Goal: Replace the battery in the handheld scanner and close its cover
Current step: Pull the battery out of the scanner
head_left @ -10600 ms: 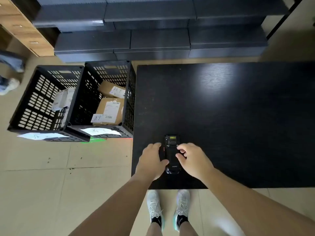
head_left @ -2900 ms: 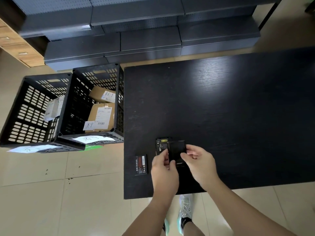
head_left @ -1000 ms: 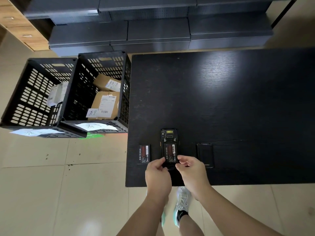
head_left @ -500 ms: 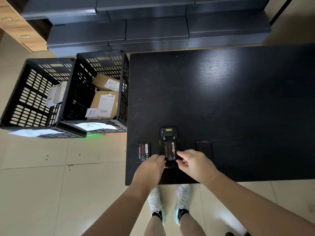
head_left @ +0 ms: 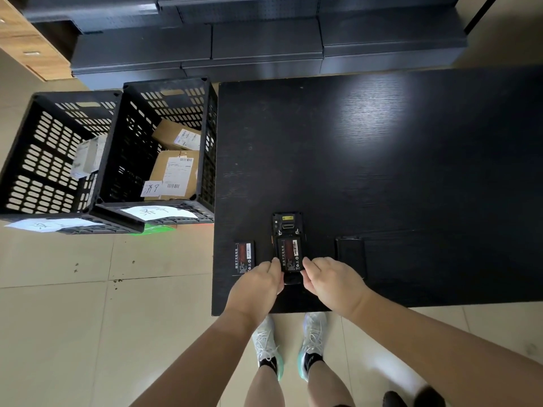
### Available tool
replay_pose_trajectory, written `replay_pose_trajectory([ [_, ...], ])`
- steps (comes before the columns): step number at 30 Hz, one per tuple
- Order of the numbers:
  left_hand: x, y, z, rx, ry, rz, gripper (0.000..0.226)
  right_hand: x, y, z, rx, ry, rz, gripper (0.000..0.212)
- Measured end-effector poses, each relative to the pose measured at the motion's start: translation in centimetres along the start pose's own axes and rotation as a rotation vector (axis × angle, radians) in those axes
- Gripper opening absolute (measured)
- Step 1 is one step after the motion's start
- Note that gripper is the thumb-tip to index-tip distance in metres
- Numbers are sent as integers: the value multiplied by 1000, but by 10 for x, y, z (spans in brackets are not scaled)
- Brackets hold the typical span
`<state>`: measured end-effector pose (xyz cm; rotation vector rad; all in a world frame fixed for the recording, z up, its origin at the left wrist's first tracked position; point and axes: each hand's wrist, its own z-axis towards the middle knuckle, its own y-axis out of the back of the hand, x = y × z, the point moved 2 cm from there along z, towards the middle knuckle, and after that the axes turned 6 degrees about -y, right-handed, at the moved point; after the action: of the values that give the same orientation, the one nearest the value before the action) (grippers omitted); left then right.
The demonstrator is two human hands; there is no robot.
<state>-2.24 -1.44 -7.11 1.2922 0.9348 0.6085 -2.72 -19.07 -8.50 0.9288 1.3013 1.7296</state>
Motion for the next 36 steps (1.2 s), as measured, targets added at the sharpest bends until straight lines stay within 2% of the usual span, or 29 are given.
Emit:
replay_pose_trajectory([
  [2,1,-2,-2,-37,-45,37,22,0,-2,-3,2,9,-12,26],
  [5,3,-4,-3,-82,-84,49,36,0,-5,-5,-20,3,-4,35],
  [8,6,-6,-3,-114,-127,58,24,-1,-5,-5,-55,10,-8,34],
  [13,6,-7,-3,-151,-147,85,32,0,-9,-6,-49,-2,-17,35],
  [19,6,-5,-3,-115,-149,117,34,0,-4,-2,-23,57,-67,38],
  [23,7,0,2,-92,-197,128,33,3,0,2,9,88,-142,32],
  [26,7,1,4,-30,-253,177,26,5,1,4,31,80,-138,38],
  [30,5,-6,4,33,-256,227,29,5,2,3,37,72,-136,38],
  [36,4,-4,2,-41,-231,191,24,4,8,2,21,-16,-71,38],
])
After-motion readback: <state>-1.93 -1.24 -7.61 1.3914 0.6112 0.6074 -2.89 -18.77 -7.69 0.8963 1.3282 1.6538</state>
